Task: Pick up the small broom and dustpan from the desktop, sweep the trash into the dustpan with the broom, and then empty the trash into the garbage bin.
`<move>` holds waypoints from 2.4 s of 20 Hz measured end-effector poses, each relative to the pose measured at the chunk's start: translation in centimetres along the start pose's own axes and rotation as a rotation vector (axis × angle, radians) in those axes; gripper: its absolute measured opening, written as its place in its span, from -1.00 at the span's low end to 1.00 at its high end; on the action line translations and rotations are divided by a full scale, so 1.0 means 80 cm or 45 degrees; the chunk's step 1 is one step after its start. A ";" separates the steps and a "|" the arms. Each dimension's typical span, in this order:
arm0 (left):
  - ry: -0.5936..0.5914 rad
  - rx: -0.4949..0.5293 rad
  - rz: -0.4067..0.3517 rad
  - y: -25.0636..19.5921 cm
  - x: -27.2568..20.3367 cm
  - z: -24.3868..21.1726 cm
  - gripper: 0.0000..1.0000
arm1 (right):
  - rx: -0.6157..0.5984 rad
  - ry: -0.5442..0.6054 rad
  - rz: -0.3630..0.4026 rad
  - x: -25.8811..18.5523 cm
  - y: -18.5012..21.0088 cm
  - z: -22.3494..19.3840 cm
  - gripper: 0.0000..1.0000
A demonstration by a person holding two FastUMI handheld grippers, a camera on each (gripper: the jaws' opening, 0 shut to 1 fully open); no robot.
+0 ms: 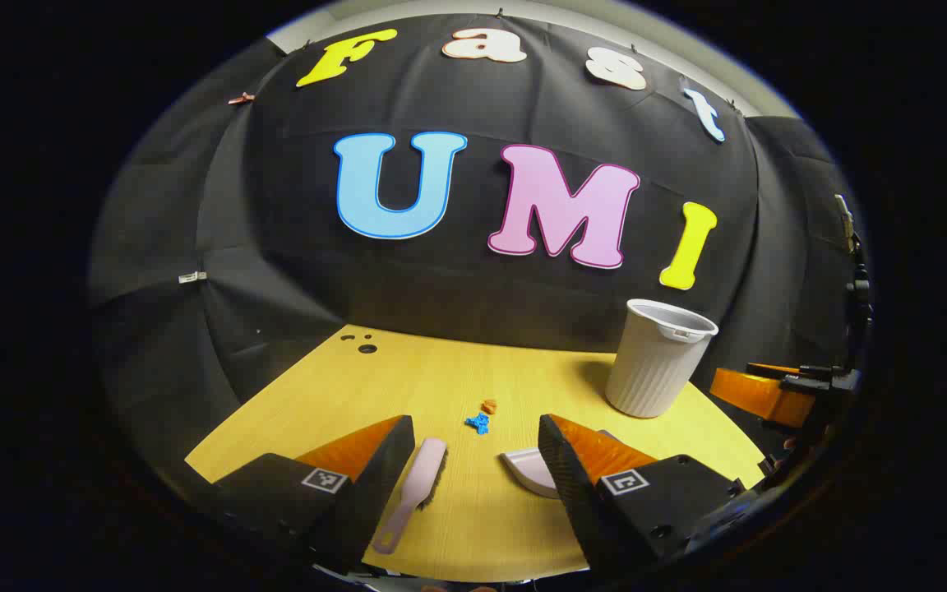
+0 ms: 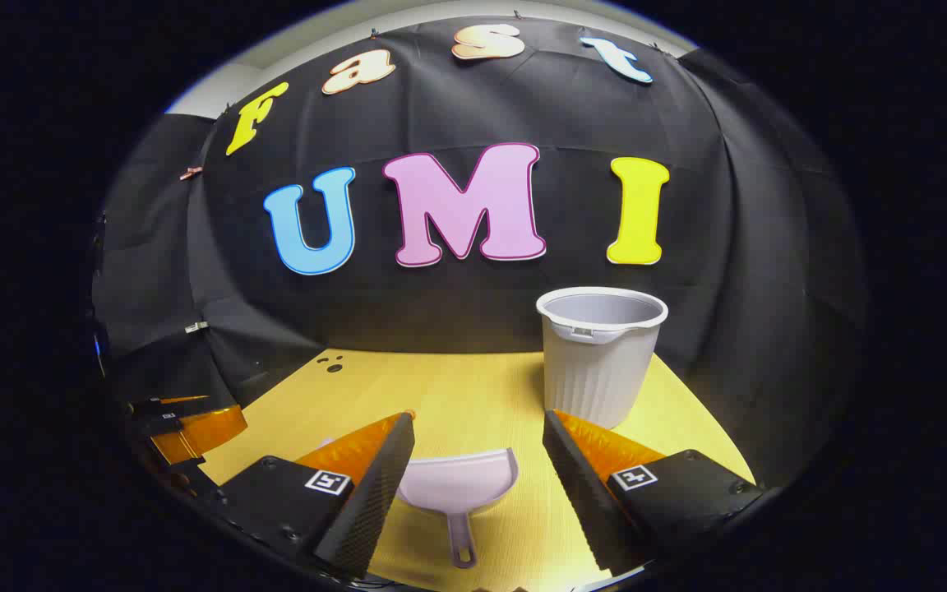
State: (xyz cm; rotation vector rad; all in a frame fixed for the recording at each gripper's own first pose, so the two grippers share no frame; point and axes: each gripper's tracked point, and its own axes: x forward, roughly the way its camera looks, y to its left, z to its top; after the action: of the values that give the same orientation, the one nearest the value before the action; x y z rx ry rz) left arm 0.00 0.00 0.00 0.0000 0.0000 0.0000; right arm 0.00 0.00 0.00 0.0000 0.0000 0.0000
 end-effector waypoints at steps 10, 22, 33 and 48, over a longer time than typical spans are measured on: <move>0.073 0.031 -0.046 0.024 0.027 -0.013 0.92 | -0.004 0.106 0.024 0.017 0.004 -0.025 0.97; 0.479 -0.185 0.017 0.087 0.068 -0.110 0.92 | -0.032 0.194 0.021 0.027 -0.002 -0.045 0.97; 0.985 0.019 0.003 0.102 0.126 -0.232 0.89 | 0.068 0.361 -0.069 0.019 -0.035 -0.105 0.97; 1.061 0.168 0.038 0.108 0.144 -0.286 -0.14 | 0.108 0.487 -0.001 0.042 -0.032 -0.146 0.97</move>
State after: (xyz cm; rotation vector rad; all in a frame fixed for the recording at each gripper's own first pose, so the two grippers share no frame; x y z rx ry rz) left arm 11.54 8.67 -22.90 0.1322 0.8333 0.0301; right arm 3.40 -2.59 -11.68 0.0845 0.3828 -0.0009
